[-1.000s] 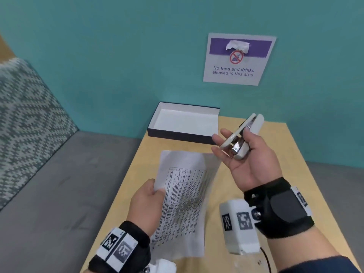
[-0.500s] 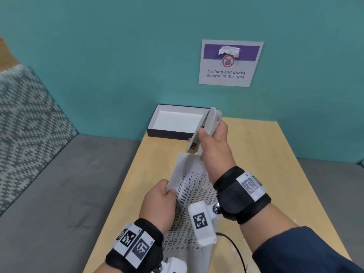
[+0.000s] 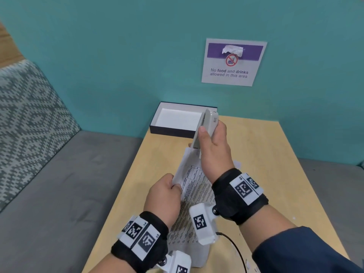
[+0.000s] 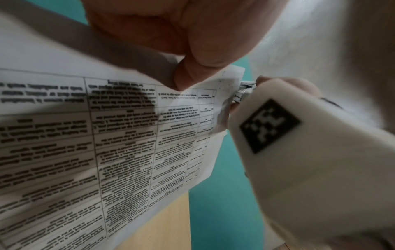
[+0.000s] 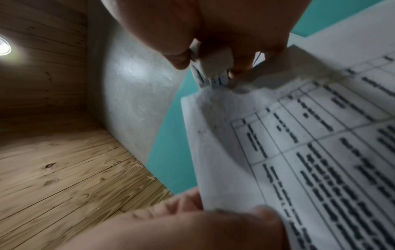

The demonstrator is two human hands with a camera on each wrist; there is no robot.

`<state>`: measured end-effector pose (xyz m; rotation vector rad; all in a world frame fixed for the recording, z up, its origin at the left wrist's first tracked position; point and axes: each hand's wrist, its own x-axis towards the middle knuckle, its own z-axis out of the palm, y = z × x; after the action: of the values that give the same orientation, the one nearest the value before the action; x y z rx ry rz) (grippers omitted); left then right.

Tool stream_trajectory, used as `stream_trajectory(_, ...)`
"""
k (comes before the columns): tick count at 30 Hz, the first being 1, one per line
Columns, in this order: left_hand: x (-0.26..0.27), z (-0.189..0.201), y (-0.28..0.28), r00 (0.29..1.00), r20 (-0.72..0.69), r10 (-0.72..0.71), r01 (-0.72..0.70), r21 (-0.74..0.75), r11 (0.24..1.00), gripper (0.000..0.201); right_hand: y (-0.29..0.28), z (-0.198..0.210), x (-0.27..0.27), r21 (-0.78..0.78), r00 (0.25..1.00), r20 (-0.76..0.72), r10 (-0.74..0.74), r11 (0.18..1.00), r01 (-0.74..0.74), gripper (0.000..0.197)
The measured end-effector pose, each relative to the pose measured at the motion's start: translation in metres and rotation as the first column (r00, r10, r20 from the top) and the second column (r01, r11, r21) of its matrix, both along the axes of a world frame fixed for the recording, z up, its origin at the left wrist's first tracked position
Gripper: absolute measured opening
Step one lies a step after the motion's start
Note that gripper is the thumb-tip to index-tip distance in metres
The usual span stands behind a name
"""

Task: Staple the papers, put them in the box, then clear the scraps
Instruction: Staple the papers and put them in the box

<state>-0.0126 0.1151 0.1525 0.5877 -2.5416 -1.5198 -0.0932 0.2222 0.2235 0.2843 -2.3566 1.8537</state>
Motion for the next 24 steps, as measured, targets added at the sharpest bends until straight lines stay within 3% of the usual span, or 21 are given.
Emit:
stream_trajectory(4, 0.002, 0.004, 0.005, 0.999, -0.024, -0.032, 0.03, -0.054, 0.998, 0.038, -0.005, -0.006, -0.001, -0.031, 0.99, -0.053, -0.132, 0.991, 0.131, 0.029)
stream_trajectory(9, 0.002, 0.002, 0.006, 0.998, -0.011, -0.062, 0.061, -0.071, 0.996, 0.025, -0.01, -0.012, -0.005, -0.136, 0.97, -0.074, -0.233, 0.966, 0.222, 0.038)
stream_trajectory(20, -0.001, 0.005, 0.006, 0.993, -0.017, -0.119, 0.117, -0.078, 0.99, 0.029, -0.008, -0.014, -0.011, -0.187, 0.96, -0.076, -0.27, 0.95, 0.252, 0.034)
stream_trajectory(24, -0.002, 0.004, 0.005, 0.989, 0.006, -0.146, 0.146, 0.018, 0.989, 0.037, -0.005, -0.011, -0.011, -0.158, 0.936, -0.157, -0.314, 0.944, 0.29, 0.035)
